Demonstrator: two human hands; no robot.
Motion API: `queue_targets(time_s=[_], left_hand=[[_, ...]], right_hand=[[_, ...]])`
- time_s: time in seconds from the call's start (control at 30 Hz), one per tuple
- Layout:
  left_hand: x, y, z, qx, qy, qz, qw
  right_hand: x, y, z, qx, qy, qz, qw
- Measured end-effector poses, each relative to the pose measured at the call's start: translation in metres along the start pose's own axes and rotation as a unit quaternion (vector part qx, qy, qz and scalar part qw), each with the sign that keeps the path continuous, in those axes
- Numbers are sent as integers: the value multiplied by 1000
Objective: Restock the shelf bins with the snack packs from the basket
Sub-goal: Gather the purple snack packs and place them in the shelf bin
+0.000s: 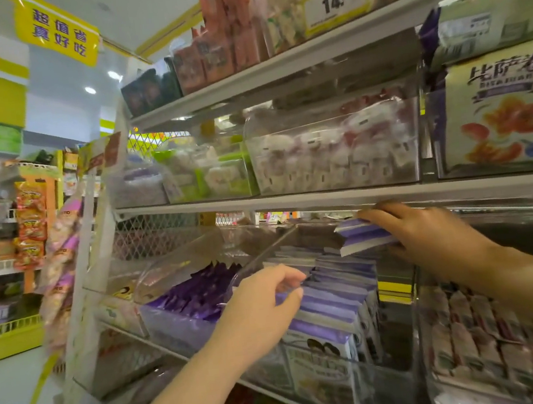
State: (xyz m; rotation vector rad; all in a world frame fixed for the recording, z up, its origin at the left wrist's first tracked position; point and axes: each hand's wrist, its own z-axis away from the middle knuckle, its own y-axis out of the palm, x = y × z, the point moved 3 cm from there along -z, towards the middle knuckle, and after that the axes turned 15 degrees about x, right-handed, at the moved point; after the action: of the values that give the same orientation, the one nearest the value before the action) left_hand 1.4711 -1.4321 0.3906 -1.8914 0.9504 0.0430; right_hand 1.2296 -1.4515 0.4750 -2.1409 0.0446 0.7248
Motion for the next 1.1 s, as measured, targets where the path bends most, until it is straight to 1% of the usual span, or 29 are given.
queue_targets(time_s=[0.07, 0.13, 0.27, 0.37, 0.5, 0.57, 0.6, 0.67, 0.7, 0.73, 0.77, 0.8, 0.87, 0.9, 1.07, 1.1], left_hand=[[5, -1, 0, -3, 9, 9, 1000], [9, -1, 1, -2, 10, 22, 1000], [11, -2, 3, 8, 13, 37, 999], [10, -3, 5, 10, 15, 42, 999], [10, -4, 6, 13, 15, 45, 999], [11, -5, 5, 13, 15, 46, 999], [11, -4, 5, 13, 15, 47, 999], [12, -4, 4, 13, 15, 49, 999], [11, -3, 4, 12, 16, 48, 999], [11, -3, 4, 11, 17, 48, 999], [11, -2, 4, 10, 18, 47, 999], [11, -2, 3, 9, 18, 47, 999], [11, -1, 3, 8, 16, 47, 999], [11, -1, 3, 8, 14, 46, 999], [10, -2, 7, 10, 13, 43, 999], [10, -3, 7, 10, 12, 42, 999]], right_hand=[[-1, 3, -10, 12, -16, -39, 999], [-3, 9, -22, 35, -23, -102, 994], [-14, 26, -54, 132, 51, -196, 970], [-16, 37, -73, 201, 61, -216, 954], [-10, 51, -87, 250, 41, -234, 939], [-7, 51, -92, 261, 33, -295, 918], [-6, 51, -94, 261, 41, -343, 901], [-1, 50, -91, 282, 61, -430, 855], [1, 49, -89, 292, 69, -455, 838], [3, 51, -88, 295, 70, -465, 832], [4, 54, -87, 292, 70, -468, 831], [4, 56, -88, 289, 71, -437, 849], [1, 58, -92, 280, 90, -335, 895], [-1, 58, -94, 274, 100, -314, 904], [-7, 60, -95, 263, 97, -256, 925], [-7, 61, -95, 260, 95, -275, 921]])
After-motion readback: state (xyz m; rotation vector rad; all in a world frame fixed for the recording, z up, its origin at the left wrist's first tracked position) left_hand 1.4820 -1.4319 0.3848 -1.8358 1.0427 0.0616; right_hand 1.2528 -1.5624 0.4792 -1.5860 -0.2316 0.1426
